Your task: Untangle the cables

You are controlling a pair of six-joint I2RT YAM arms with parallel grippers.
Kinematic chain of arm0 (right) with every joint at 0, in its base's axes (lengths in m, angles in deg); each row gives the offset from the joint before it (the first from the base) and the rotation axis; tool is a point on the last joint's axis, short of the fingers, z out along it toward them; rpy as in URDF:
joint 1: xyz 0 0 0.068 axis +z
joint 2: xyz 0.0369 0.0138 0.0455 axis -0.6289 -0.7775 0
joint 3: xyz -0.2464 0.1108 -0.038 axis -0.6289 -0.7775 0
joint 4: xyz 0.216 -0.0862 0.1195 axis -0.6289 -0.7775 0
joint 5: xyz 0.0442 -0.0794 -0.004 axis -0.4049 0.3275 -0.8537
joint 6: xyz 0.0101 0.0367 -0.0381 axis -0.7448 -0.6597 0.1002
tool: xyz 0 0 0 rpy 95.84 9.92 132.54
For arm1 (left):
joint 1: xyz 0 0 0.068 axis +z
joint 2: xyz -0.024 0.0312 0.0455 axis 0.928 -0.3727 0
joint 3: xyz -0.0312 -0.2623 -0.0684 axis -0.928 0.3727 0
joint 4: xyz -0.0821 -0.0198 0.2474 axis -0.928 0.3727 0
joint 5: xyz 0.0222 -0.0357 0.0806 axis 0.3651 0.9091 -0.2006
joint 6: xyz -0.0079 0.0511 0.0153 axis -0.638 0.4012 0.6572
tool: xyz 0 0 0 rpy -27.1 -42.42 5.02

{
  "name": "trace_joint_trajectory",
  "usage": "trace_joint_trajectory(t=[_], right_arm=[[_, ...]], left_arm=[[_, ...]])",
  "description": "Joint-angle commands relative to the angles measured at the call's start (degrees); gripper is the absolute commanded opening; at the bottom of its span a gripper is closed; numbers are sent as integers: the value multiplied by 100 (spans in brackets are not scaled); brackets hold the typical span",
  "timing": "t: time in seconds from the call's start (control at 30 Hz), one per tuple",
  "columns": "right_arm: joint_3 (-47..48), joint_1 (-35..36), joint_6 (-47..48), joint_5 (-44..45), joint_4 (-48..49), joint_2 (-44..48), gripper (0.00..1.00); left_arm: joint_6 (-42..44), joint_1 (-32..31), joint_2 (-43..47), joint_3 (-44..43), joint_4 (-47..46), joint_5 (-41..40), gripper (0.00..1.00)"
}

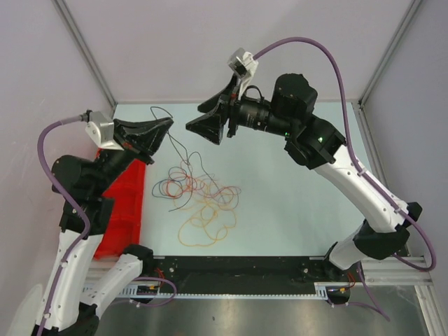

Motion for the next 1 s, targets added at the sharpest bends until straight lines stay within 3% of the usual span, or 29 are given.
trace_joint_trajectory(t=[0.0, 0.1, 0.23, 0.67, 0.83, 0.97], right_arm=[[-792, -293, 67, 1819, 527, 917, 77], [-1724, -592, -3, 2383, 765, 1557, 79], [-3014, -1076, -424, 2473, 846, 2289, 80], [-4846, -1323, -900, 3914, -771, 3274, 81], [-5442, -1305, -1250, 3941, -1106, 3502, 90], [-6084, -1270, -2200, 4240, -1263, 4064, 100]], left_arm=[[342, -15, -83, -418, 397, -1198, 0], [483, -23, -223, -787, 635, -1551, 0], [685, -15, -496, -1479, 907, -2323, 1], [1600, 64, -1725, -2633, 987, -4188, 0], [1635, 222, -2209, -2756, 583, -5163, 0], [1399, 643, -2605, -2967, 591, -5428, 1]])
